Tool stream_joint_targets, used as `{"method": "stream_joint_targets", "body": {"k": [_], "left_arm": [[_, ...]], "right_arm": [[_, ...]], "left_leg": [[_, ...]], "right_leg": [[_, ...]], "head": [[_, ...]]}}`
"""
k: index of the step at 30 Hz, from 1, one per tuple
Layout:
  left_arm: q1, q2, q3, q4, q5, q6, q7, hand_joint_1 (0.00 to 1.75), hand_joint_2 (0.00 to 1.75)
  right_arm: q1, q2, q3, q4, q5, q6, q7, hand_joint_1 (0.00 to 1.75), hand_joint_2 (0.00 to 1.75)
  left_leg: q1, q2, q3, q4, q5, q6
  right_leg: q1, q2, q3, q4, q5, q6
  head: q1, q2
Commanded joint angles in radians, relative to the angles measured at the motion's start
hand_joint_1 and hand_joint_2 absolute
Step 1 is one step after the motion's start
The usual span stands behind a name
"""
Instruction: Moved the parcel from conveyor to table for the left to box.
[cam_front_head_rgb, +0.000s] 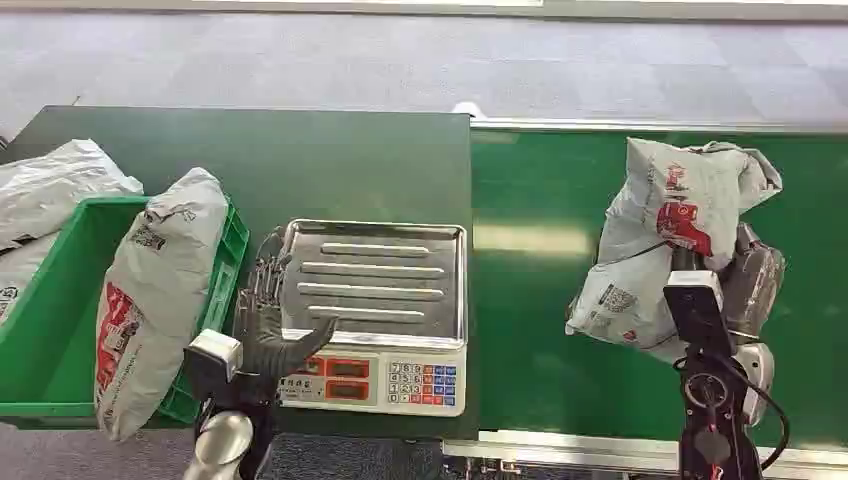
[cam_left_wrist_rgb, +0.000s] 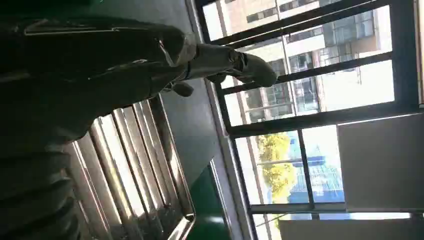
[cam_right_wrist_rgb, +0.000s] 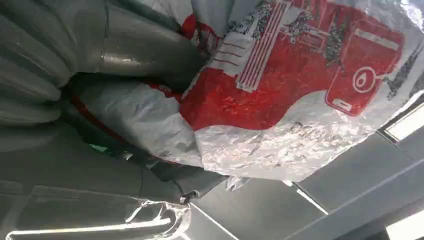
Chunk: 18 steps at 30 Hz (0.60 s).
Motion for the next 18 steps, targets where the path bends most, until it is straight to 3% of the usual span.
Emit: {"method": "stream_joint_targets", "body": {"k": [1, 10, 13, 16, 18], "left_arm": [[-0.029, 0.005, -0.004, 0.064, 0.004, -0.004, -0.001, 0.00, 1.75], [-0.029, 0.005, -0.004, 0.064, 0.004, -0.004, -0.001, 0.00, 1.75], [-0.065, 0.009, -0.006, 0.096, 0.016, -0.020, -0.019, 0.00, 1.75], [-0.096, 0.006, -0.006, 0.120, 0.029, -0.028, -0.030, 0.00, 1.75], [-0.109, -0.002, -0.007, 0.120, 0.039, -0.023, -0.037, 0.00, 1.75]], "right_arm": [[-0.021, 0.010, 0.026, -0.043, 0.016, -0.019, -0.021, 1.75, 1.75], [-0.021, 0.010, 0.026, -0.043, 0.016, -0.019, -0.021, 1.75, 1.75], [-0.105, -0.008, 0.123, -0.073, 0.186, -0.098, -0.066, 1.75, 1.75], [-0.193, -0.034, 0.222, -0.071, 0.348, -0.193, -0.030, 1.75, 1.75], [-0.288, -0.053, 0.352, -0.003, 0.533, -0.238, 0.005, 1.75, 1.75]], "left_leg": [[-0.001, 0.002, -0.001, -0.001, 0.001, 0.000], [0.000, 0.001, 0.000, -0.001, 0.001, 0.000], [-0.001, 0.003, -0.001, 0.000, 0.001, 0.000], [-0.002, 0.005, -0.002, 0.001, 0.000, 0.000], [-0.001, 0.010, -0.003, 0.001, 0.001, 0.000]], "right_leg": [[0.000, 0.001, -0.001, -0.001, 0.001, 0.000], [0.000, 0.001, -0.001, 0.000, 0.001, 0.000], [-0.001, 0.002, -0.002, 0.000, 0.002, 0.000], [-0.002, 0.005, -0.005, 0.003, 0.001, 0.000], [-0.001, 0.008, -0.006, 0.002, 0.003, -0.001]], "head": [[0.000, 0.000], [0.000, 0.000], [0.000, 0.000], [0.000, 0.000], [0.000, 0.000]]}}
